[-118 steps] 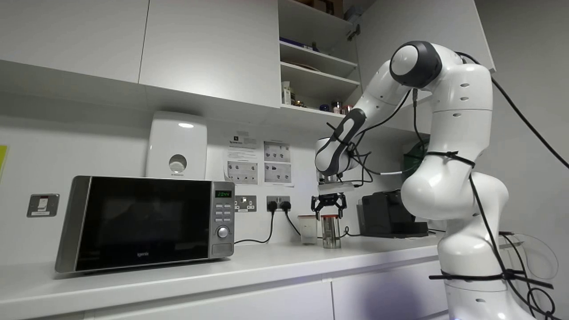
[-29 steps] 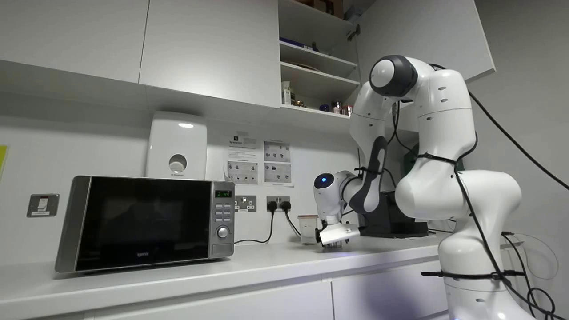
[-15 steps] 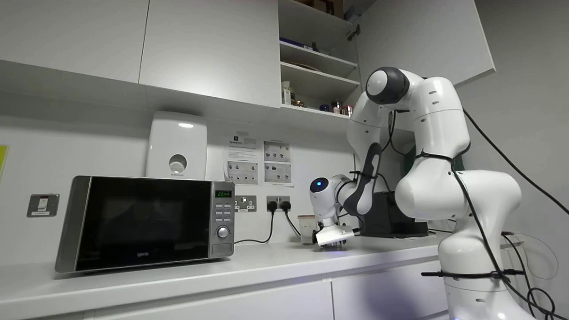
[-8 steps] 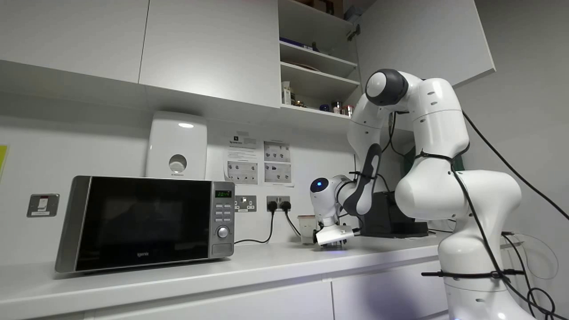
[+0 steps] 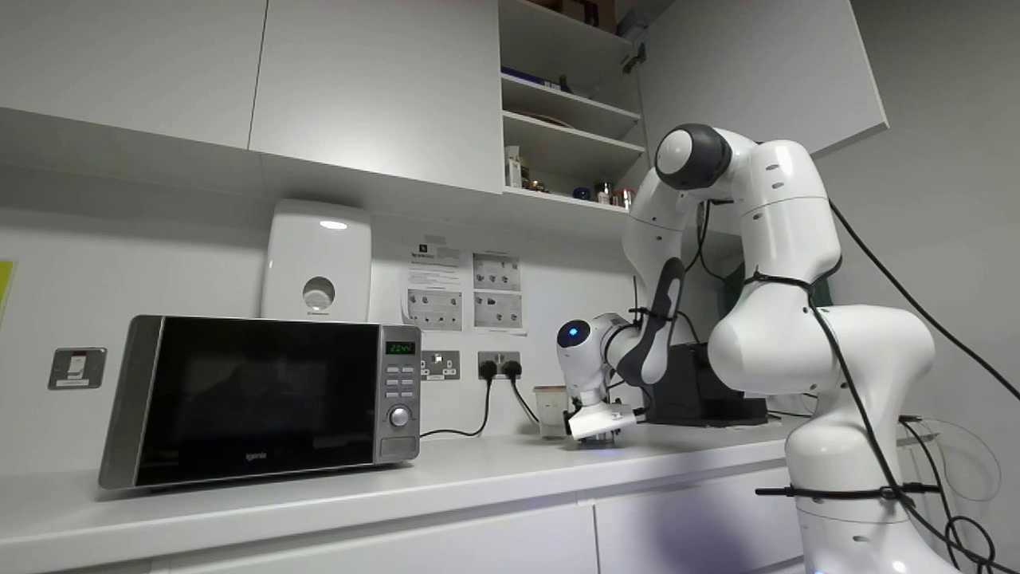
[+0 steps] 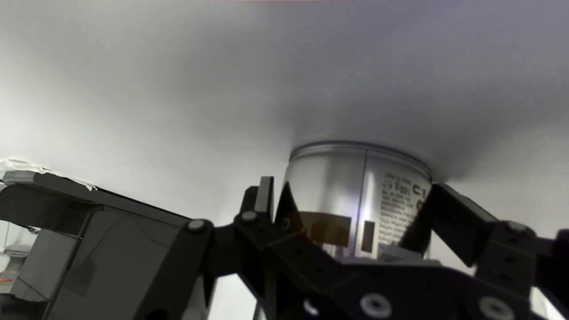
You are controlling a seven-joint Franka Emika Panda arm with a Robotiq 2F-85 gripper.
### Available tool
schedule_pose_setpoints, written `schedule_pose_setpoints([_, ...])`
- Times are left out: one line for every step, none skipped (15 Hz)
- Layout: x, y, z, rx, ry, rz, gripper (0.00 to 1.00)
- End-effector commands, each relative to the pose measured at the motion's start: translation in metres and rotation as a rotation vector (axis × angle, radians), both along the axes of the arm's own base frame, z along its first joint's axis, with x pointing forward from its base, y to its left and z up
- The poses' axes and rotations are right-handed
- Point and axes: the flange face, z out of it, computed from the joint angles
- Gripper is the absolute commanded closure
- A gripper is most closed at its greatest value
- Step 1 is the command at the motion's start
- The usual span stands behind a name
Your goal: Pick the bottle and put it on the bottom compartment of the top shelf
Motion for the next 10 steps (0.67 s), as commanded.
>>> schedule_pose_setpoints([0.010,-0.006,-0.006,-0.019,-0.018,-0.009,0.40])
schedule_pose_setpoints([0.010,-0.008,-0.008,-0.018,-0.014,-0.013,0.41])
schedule_pose_setpoints([0.011,-0.010,-0.006,-0.009,-0.019,-0.016,0.42])
schedule_pose_setpoints([0.012,-0.011,-0.006,-0.011,-0.022,-0.018,0.42])
schedule_pose_setpoints([0.011,-0.011,-0.005,-0.008,-0.022,-0.018,0.42])
schedule_pose_setpoints([0.010,-0.010,-0.004,-0.006,-0.025,-0.019,0.42])
schedule_pose_setpoints([0.008,-0.010,-0.002,-0.004,-0.026,-0.021,0.42])
schedule_pose_setpoints([0.006,-0.009,-0.001,-0.005,-0.020,-0.027,0.42])
schedule_pose_setpoints([0.003,-0.009,0.001,-0.003,-0.015,-0.029,0.42])
schedule_pose_setpoints([-0.001,-0.007,0.004,0.000,-0.012,-0.028,0.42])
